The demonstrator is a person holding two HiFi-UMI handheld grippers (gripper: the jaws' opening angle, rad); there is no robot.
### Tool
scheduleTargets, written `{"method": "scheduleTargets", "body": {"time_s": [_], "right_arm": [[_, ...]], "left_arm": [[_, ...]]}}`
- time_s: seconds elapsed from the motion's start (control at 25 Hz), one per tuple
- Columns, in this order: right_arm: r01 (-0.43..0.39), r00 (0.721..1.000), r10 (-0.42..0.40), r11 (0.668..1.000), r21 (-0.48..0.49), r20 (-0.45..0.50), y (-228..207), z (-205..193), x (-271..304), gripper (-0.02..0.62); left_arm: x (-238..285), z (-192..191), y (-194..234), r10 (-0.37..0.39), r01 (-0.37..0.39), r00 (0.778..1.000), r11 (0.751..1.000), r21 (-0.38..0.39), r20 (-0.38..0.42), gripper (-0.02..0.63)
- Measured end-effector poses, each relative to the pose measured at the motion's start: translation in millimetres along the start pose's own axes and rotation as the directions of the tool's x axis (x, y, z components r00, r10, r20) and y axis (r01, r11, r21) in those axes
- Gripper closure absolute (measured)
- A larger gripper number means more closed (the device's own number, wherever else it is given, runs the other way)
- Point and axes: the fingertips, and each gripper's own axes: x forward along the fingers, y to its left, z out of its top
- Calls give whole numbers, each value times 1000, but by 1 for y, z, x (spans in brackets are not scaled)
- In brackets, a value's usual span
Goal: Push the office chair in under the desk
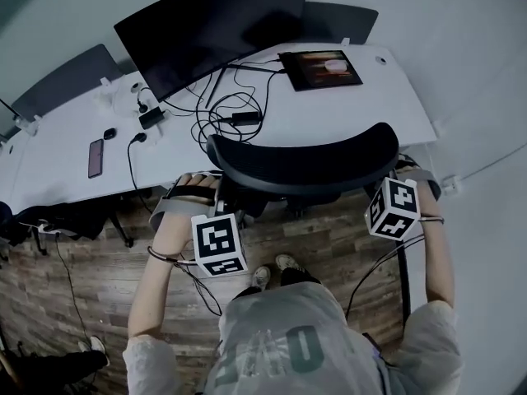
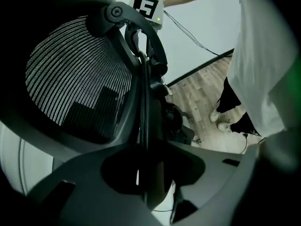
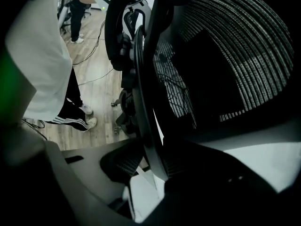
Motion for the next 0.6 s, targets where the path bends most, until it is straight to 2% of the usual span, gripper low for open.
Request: {"method": "scheduleTargets", "body": {"time_s": [0.12, 0.28, 0.48, 0.6], "right_arm": [[-16, 1000, 16, 1000, -18, 13, -9, -9, 4, 462], [-8, 995, 12, 999, -43, 103, -10, 0, 2, 462], [-7, 990, 15, 998, -58, 141, -7, -1, 1, 462], [14, 987, -4, 998, -67, 159, -7, 0, 1, 462]], "left_arm": [[5, 8, 5, 16, -16, 1000, 1000, -20, -26, 457], [7, -3, 8, 34, -38, 995, 998, -41, -95, 457], [7, -2, 5, 37, -43, 991, 998, -47, -125, 457], [7, -1, 5, 39, -45, 993, 998, -53, -113, 456]]}}
